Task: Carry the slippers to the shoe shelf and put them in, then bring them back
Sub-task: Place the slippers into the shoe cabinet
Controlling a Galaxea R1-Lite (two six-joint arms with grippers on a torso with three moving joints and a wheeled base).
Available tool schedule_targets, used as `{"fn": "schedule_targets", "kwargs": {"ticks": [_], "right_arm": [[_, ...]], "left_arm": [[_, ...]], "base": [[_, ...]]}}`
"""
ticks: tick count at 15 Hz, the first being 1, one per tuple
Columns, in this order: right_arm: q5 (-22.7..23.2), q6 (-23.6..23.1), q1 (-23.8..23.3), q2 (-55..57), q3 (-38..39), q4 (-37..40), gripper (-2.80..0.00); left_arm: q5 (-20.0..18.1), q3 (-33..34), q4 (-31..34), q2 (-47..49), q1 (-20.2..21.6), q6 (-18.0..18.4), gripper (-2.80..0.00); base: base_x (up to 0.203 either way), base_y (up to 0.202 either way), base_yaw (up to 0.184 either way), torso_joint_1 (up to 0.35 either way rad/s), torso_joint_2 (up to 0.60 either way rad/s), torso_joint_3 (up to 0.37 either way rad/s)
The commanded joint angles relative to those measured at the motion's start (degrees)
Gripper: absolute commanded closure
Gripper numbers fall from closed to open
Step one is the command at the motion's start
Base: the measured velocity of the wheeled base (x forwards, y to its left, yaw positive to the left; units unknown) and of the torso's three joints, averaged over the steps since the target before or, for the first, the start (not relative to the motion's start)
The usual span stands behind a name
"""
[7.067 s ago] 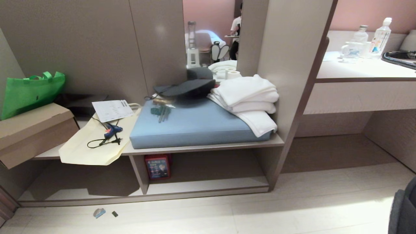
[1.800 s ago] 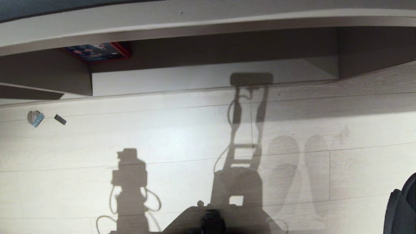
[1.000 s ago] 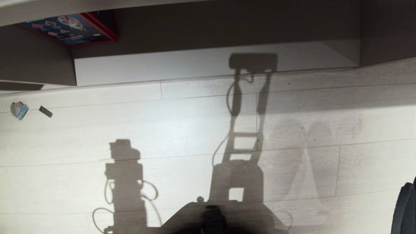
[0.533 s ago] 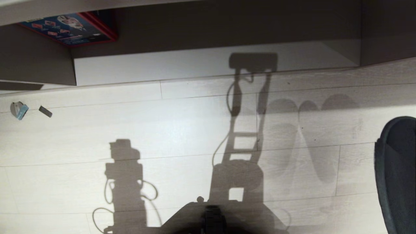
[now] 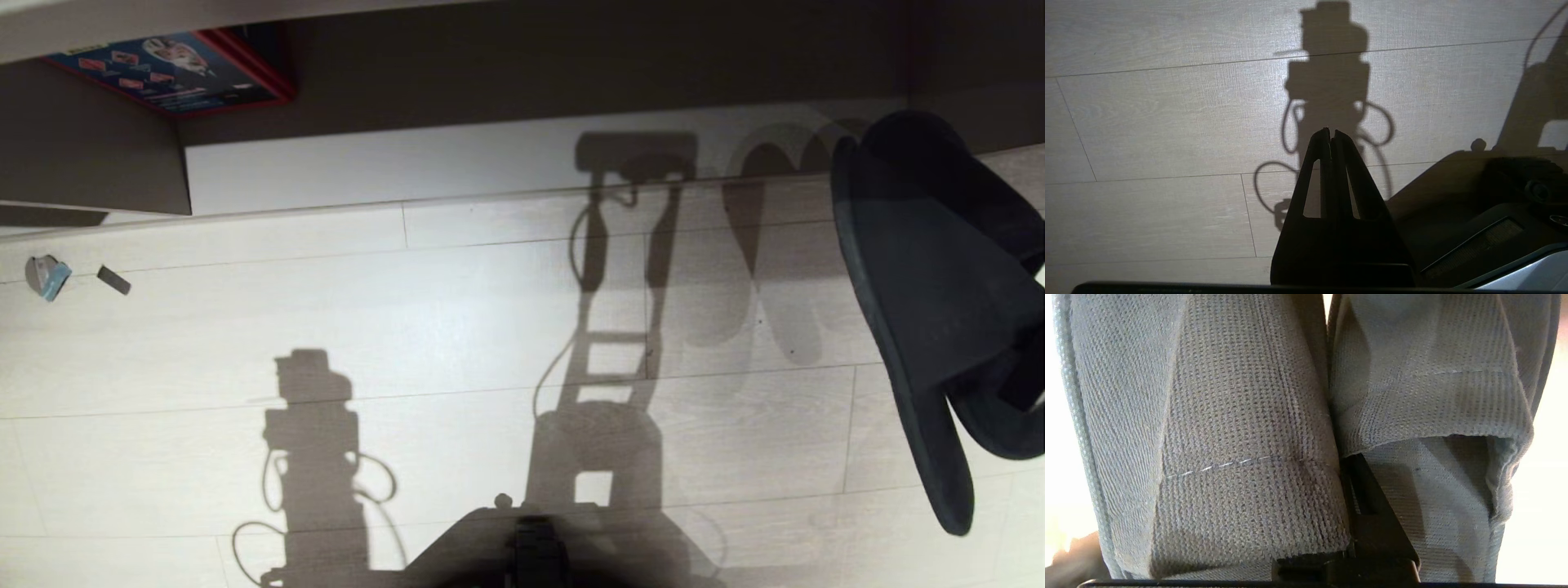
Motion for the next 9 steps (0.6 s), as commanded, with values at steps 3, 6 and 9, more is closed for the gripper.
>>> {"fn": "schedule_targets", "kwargs": {"ticks": [3, 6, 9], "right_arm": [[-0.90, 2.20, 1.22, 9.48, -5.17, -9.04, 0.00], [-5.16, 2.26, 1.29, 14.30, -8.18, -14.31, 0.00], [-6.35, 3.28, 1.38, 18.48, -12.90, -17.64, 0.00]], "left_arm": [[0.00, 0.00, -0.05, 0.04, 0.02, -0.02, 0.00], [0.00, 0.00, 0.04, 0.04, 0.02, -0.02, 0.00], [0.00, 0.00, -0.05, 0.04, 0.02, -0.02, 0.00]], "base": [[0.000, 0.000, 0.000, 0.000, 0.00, 0.000], [0.000, 0.000, 0.000, 0.000, 0.00, 0.000], [0.000, 0.000, 0.000, 0.000, 0.00, 0.000]]}}
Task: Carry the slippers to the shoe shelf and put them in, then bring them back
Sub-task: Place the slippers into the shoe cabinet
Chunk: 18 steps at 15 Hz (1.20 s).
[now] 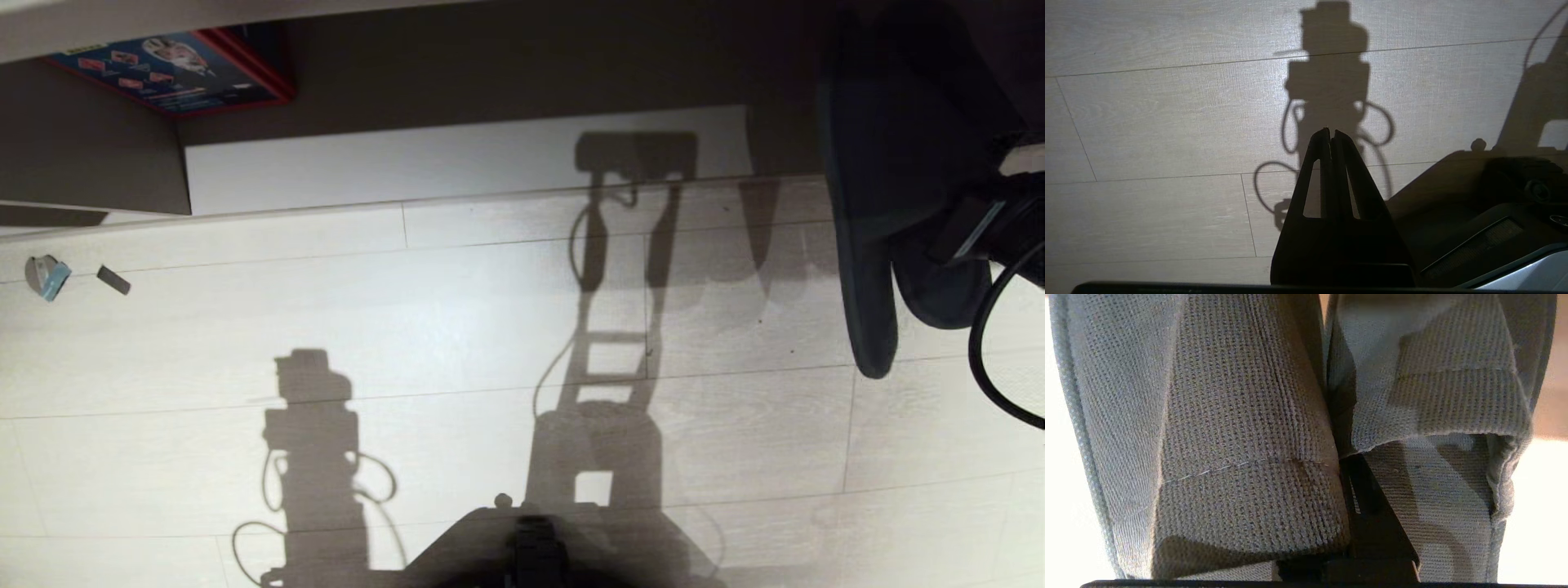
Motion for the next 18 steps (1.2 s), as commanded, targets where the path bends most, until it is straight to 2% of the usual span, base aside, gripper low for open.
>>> {"fn": "schedule_targets", "kwargs": {"ticks": [1, 12, 18], "right_arm": [[-0.28, 0.29, 0.09, 4.56, -3.89, -1.57, 0.00], [0.03, 0.07, 0.09, 15.74, -21.77, -1.49, 0.00], [0.03, 0.18, 0.40, 19.03, -27.75, -1.70, 0.00]], "left_arm": [[0.00, 0.00, 0.02, 0.04, 0.02, -0.02, 0.00], [0.00, 0.00, -0.06, 0.04, 0.02, -0.11, 0.00], [0.00, 0.00, -0.06, 0.04, 0.02, -0.17, 0.00]], "base": [[0.000, 0.000, 0.000, 0.000, 0.00, 0.000], [0.000, 0.000, 0.000, 0.000, 0.00, 0.000], [0.000, 0.000, 0.000, 0.000, 0.00, 0.000]]}}
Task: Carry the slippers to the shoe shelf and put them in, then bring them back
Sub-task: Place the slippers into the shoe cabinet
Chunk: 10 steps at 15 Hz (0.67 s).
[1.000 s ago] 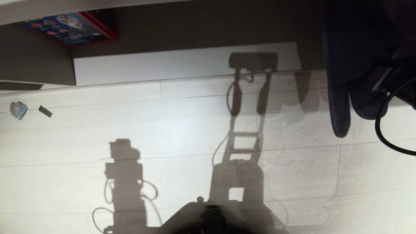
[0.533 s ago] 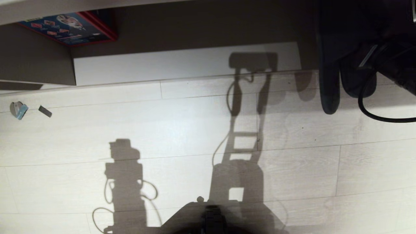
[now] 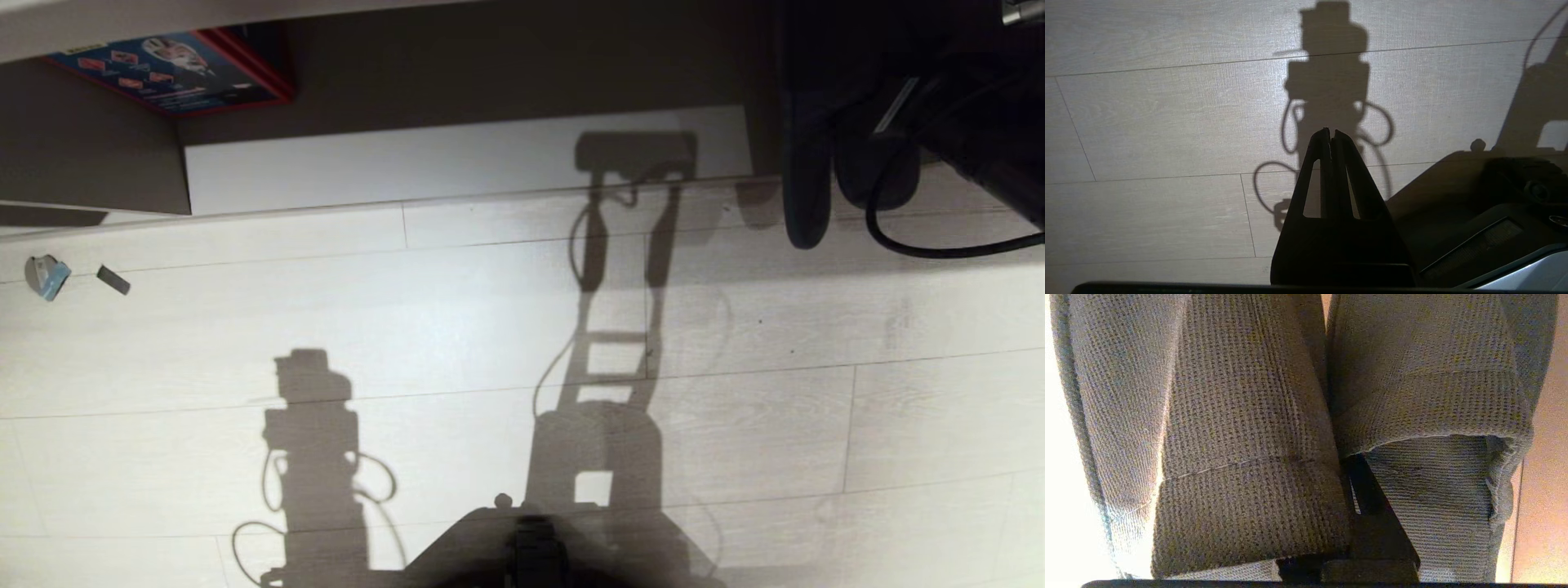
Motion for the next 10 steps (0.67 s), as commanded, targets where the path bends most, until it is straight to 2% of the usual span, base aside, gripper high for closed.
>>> {"fn": "schedule_targets", "kwargs": {"ticks": [1, 10], "right_arm": [[0.05, 0.11, 0.05, 1.89, -2.38, -0.34, 0.00], [-0.14, 0.32, 0.05, 7.02, -11.04, -1.11, 0.00]], "left_arm": [[0.00, 0.00, -0.02, 0.04, -0.01, 0.03, 0.00], [0.00, 0.00, -0.02, 0.04, 0.02, -0.01, 0.00]], "base": [[0.000, 0.000, 0.000, 0.000, 0.00, 0.000], [0.000, 0.000, 0.000, 0.000, 0.00, 0.000]]}}
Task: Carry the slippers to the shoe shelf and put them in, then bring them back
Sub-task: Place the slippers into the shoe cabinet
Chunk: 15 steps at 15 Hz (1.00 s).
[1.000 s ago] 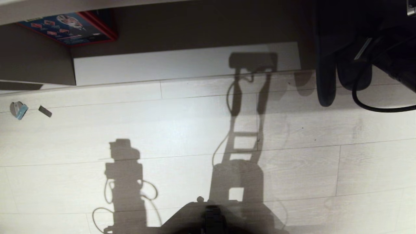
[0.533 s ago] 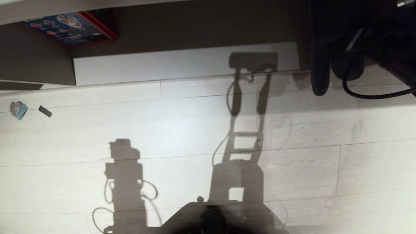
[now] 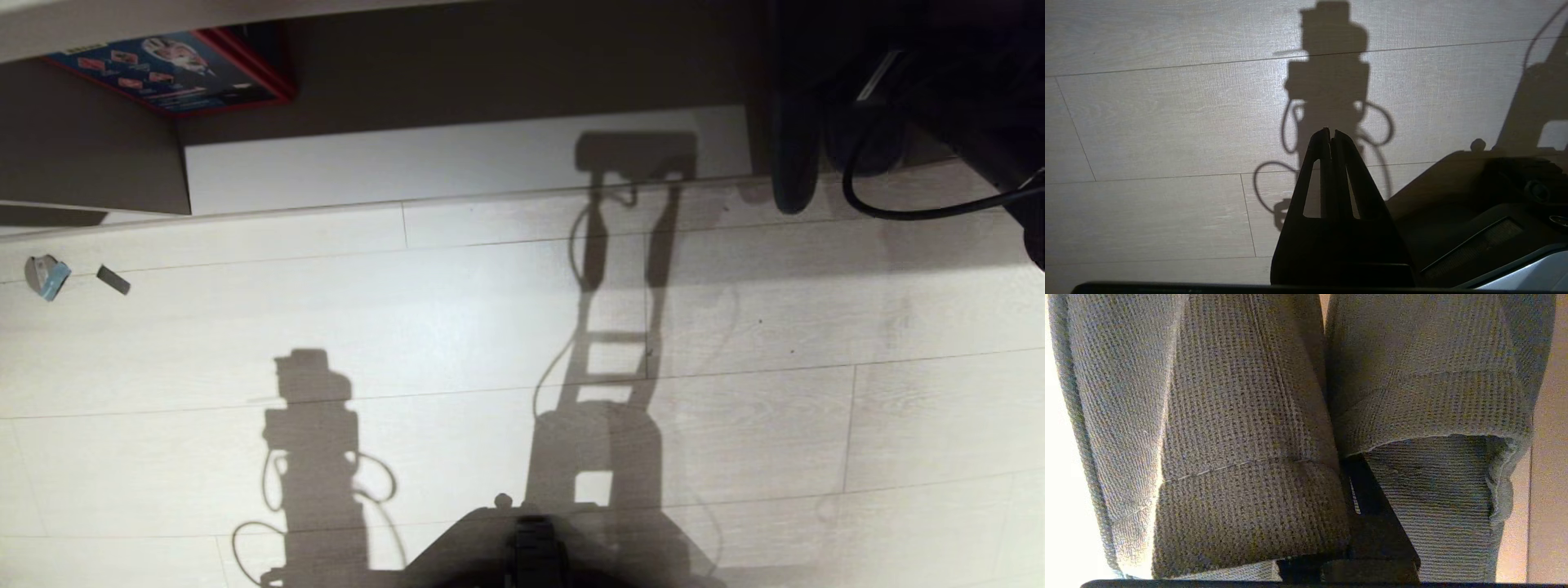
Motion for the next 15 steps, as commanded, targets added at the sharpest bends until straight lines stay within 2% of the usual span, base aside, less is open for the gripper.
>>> {"fn": "schedule_targets", "kwargs": {"ticks": [1, 8, 14, 15], "right_arm": [[-0.06, 0.01, 0.13, 2.00, -2.60, -0.24, 0.00], [-2.79, 2.09, 1.15, 4.30, -7.80, -0.14, 0.00], [-3.05, 2.04, 1.15, 5.10, -8.12, -0.21, 0.00], [-3.05, 2.04, 1.15, 5.21, -8.21, -0.21, -2.80]], "left_arm": [[0.00, 0.00, -0.02, 0.04, 0.02, -0.01, 0.00], [0.00, 0.00, -0.02, 0.04, 0.02, -0.08, 0.00], [0.00, 0.00, -0.02, 0.04, 0.02, -0.08, 0.00], [0.00, 0.00, -0.02, 0.04, 0.02, -0.08, 0.00]], "base": [[0.000, 0.000, 0.000, 0.000, 0.00, 0.000], [0.000, 0.000, 0.000, 0.000, 0.00, 0.000], [0.000, 0.000, 0.000, 0.000, 0.00, 0.000], [0.000, 0.000, 0.000, 0.000, 0.00, 0.000]]}}
